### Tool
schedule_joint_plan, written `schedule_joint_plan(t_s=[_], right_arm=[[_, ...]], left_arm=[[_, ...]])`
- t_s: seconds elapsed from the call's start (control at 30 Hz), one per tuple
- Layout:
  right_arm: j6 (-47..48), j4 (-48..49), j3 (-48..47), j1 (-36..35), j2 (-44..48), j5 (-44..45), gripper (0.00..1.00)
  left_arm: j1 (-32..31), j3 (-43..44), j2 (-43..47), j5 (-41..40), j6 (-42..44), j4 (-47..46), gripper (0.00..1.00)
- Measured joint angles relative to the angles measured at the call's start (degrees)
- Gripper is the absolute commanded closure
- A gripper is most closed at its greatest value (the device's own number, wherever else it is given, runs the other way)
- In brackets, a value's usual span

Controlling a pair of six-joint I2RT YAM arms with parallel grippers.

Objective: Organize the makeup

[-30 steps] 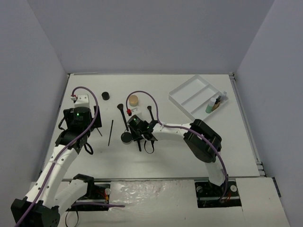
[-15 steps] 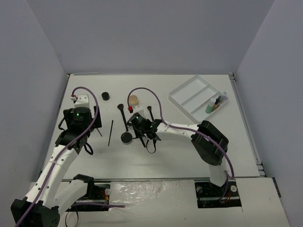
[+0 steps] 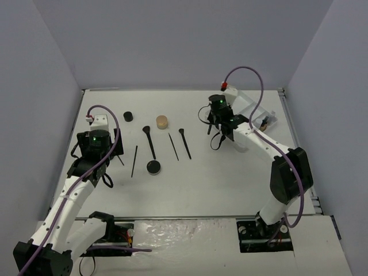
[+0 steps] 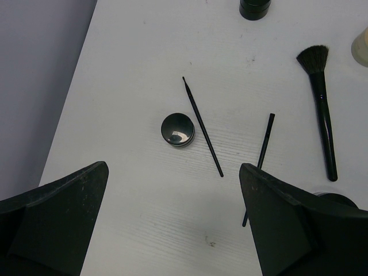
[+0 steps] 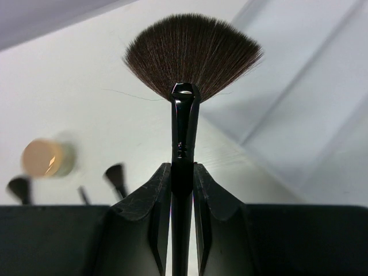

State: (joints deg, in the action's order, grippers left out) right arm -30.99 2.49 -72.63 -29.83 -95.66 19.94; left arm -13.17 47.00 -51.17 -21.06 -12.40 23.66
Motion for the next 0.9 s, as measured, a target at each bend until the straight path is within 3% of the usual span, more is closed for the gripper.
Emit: schedule_joint_plan(t_s=[0.23,0.4,0.9], right_arm=[[-6.3,-0.7,0.4,10.1,-0.8,7.2,1.00],[-9.3,-1.0,-3.6,14.3,-6.9,8.8,1.00],[-11.5,-0.9,-21.6,17.0,-25.2,9.1,1.00]], left_arm=[[0.0,0.0,0.4,0.0,0.0,0.0,0.03],[-0.4,0.0,0.5,0.0,0.0,0.0,0.03],[-0.8,0.0,0.6,0.0,0.0,0.0,0.03]])
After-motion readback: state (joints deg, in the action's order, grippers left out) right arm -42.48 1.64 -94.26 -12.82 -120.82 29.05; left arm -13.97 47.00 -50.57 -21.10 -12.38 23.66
